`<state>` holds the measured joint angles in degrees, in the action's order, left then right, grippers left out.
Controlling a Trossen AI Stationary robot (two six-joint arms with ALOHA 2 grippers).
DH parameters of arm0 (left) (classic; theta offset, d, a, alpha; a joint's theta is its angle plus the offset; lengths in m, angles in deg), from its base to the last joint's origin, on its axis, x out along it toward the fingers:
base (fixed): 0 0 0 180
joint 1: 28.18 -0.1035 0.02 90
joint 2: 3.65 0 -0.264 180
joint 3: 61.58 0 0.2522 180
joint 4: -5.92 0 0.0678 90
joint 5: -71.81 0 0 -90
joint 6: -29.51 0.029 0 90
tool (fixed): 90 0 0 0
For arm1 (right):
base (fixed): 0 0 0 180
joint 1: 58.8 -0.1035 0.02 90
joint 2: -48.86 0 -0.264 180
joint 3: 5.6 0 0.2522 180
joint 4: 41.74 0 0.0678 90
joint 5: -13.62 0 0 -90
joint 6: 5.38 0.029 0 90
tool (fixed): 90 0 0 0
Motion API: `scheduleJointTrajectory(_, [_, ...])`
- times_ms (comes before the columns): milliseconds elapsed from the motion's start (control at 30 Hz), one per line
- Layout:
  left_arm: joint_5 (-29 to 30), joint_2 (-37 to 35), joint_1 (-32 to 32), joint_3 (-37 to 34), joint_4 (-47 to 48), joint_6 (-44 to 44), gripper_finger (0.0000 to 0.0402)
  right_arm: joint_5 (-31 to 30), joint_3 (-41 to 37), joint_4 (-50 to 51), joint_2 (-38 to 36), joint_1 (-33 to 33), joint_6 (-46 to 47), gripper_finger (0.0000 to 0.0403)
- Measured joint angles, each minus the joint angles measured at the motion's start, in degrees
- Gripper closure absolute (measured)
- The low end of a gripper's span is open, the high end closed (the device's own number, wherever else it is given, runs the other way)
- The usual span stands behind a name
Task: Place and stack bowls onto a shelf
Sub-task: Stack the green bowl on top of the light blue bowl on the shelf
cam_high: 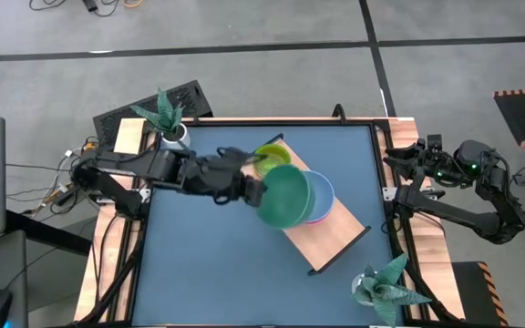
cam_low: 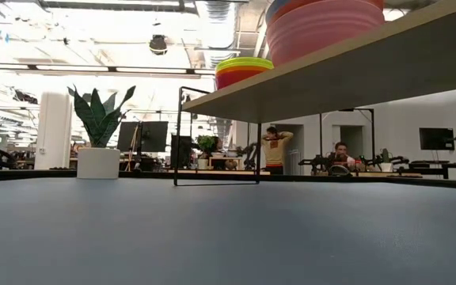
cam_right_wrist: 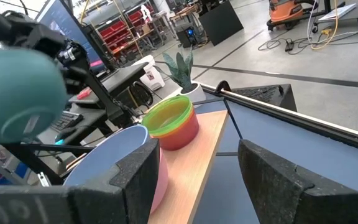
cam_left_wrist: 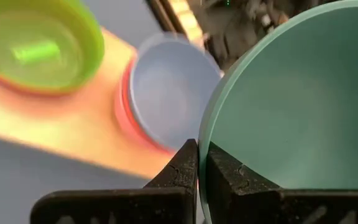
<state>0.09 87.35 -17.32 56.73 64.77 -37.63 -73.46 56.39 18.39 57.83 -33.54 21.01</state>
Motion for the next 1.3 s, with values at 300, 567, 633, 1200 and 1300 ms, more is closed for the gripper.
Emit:
scheduleJointTrajectory(300, [-1.3, 0.1, -4.5, 0.4, -11.5, 6.5, 0.0401, 0.0, 0.0, 0.0, 0.0, 0.0, -0.1, 0.0158])
scheduleJointTrajectory(567, [-3.6, 2.8, -6.4, 0.5, -17.0, 8.0, 0.0401, -0.7, 0.0, 0.0, 0.0, 0.0, -0.1, 0.0158])
scheduleJointTrajectory(633, [-4.6, 4.2, -6.9, 0.5, -17.7, 8.1, 0.0401, -1.5, 0.0, 0.0, 0.0, 0.0, 0.0, 0.0158])
scheduleJointTrajectory(1200, [-0.2, 6.7, -8.6, 0.4, -3.8, 11.4, 0.0401, -1.8, 0.0, 0.0, 0.0, 0.0, 0.1, 0.0158])
scheduleJointTrajectory(1300, [-0.7, 8.1, -8.6, 0.4, -3.6, 12.0, 0.0401, -1.8, 0.0, 0.0, 0.0, 0.0, 0.1, 0.0158])
